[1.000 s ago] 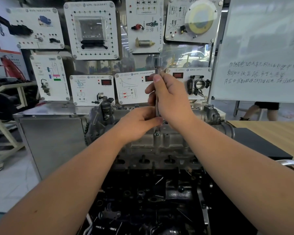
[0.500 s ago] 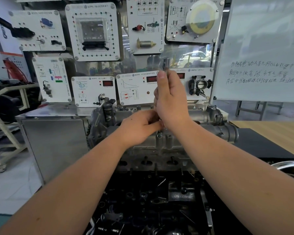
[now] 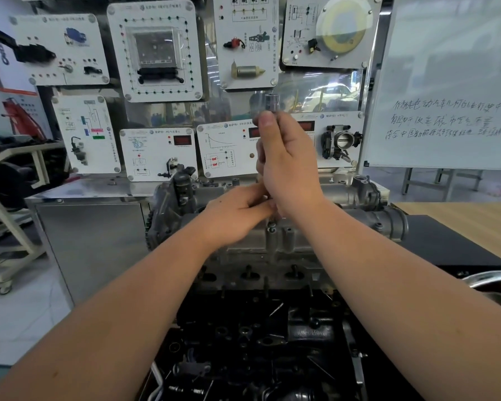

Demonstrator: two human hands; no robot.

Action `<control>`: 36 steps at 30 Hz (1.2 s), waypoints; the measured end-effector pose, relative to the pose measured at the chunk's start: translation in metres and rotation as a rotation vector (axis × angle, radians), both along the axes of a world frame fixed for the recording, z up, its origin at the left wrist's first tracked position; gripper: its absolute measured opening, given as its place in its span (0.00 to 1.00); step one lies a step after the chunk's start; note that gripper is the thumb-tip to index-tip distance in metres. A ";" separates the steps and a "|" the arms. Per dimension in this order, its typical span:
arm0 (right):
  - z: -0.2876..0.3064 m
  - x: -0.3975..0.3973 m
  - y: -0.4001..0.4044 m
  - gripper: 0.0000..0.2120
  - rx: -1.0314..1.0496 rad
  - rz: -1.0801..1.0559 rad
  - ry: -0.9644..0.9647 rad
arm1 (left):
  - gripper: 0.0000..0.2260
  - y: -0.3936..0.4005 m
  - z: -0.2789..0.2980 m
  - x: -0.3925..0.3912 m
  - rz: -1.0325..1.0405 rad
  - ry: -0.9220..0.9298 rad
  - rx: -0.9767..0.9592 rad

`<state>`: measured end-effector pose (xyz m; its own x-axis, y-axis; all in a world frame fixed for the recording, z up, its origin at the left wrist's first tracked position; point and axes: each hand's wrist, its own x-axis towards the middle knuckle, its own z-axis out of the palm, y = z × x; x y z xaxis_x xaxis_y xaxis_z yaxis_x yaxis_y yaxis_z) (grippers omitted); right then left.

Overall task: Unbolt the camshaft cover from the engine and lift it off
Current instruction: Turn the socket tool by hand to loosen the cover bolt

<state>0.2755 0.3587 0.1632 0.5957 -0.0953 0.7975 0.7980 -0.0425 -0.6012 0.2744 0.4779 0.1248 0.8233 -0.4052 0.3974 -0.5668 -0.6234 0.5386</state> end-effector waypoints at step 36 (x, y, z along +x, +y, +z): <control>-0.001 -0.004 -0.020 0.12 -0.243 -0.134 0.043 | 0.11 -0.001 -0.003 0.005 -0.022 0.002 -0.051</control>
<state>0.2711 0.3383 0.1625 0.6244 0.0159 0.7809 0.7496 -0.2931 -0.5934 0.2792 0.4768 0.1223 0.8154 -0.4023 0.4162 -0.5787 -0.5830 0.5703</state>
